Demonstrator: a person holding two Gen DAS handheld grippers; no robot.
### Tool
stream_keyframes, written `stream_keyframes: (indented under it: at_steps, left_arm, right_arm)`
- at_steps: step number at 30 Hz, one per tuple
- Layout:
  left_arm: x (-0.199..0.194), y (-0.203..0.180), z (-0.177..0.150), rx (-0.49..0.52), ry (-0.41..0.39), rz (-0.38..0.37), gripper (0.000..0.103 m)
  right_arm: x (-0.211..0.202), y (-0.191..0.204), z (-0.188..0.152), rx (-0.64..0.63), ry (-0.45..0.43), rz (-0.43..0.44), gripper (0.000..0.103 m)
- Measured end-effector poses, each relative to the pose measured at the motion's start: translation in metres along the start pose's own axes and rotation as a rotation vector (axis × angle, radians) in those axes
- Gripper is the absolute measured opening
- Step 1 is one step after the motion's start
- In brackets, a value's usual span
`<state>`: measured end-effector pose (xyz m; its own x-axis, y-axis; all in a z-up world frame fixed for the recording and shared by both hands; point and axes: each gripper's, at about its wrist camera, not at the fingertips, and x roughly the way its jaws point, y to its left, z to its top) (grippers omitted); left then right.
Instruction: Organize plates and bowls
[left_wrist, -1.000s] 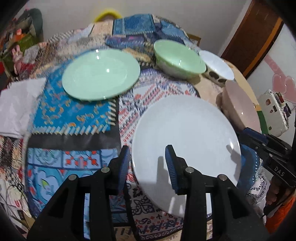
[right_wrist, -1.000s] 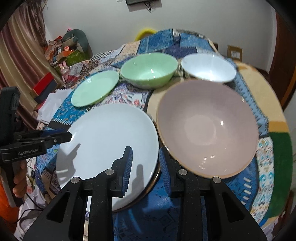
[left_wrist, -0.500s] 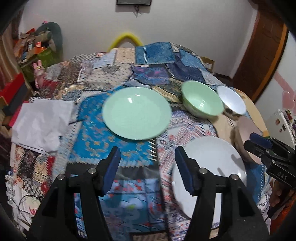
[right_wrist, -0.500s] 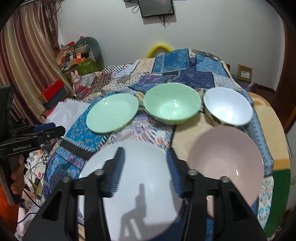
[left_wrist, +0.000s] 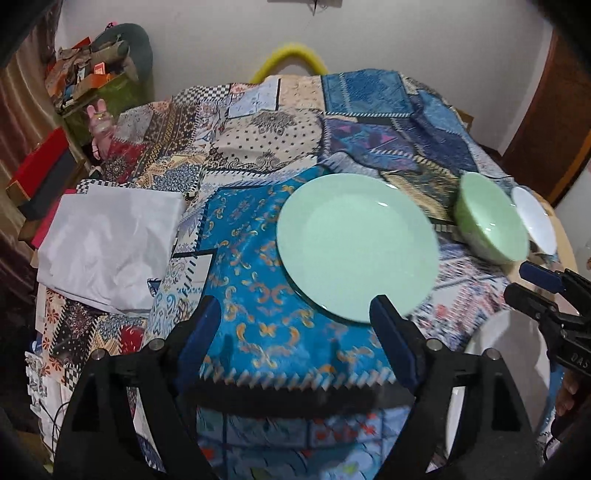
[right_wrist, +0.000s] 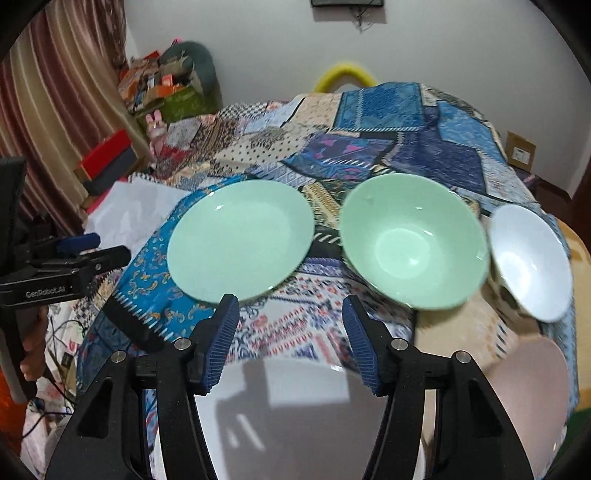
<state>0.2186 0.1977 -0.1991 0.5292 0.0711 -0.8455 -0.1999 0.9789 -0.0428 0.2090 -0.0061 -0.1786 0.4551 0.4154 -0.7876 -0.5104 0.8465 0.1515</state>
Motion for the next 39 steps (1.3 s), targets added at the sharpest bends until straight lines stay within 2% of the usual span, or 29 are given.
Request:
stream_keyframes:
  at_steps: [8, 10, 15, 18, 23, 31, 39]
  left_arm:
    - [0.049, 0.015, 0.016, -0.013, 0.044, -0.044, 0.081]
    - [0.059, 0.016, 0.02, -0.004, 0.049, -0.056, 0.076]
    - [0.082, 0.019, 0.026, -0.011, 0.081, -0.093, 0.054]
    - [0.095, 0.021, 0.029, -0.028, 0.106, -0.125, 0.044]
    - [0.101, 0.019, 0.036, -0.022, 0.09, -0.159, 0.042]
    - [0.104, 0.017, 0.039, -0.014, 0.093, -0.174, 0.038]
    - [0.078, 0.028, 0.01, -0.006, 0.123, -0.153, 0.038]
  right_arm:
    - [0.042, 0.004, 0.015, 0.006, 0.104, 0.021, 0.054]
    - [0.05, 0.005, 0.017, 0.003, 0.121, 0.019, 0.052]
    - [0.07, 0.005, 0.019, 0.006, 0.177, 0.01, 0.039]
    - [0.079, 0.006, 0.02, 0.003, 0.197, 0.006, 0.036]
    - [0.085, 0.005, 0.024, 0.013, 0.199, -0.009, 0.035]
    - [0.092, 0.003, 0.028, 0.04, 0.205, -0.004, 0.032]
    - [0.086, 0.014, 0.019, -0.003, 0.249, 0.077, 0.03]
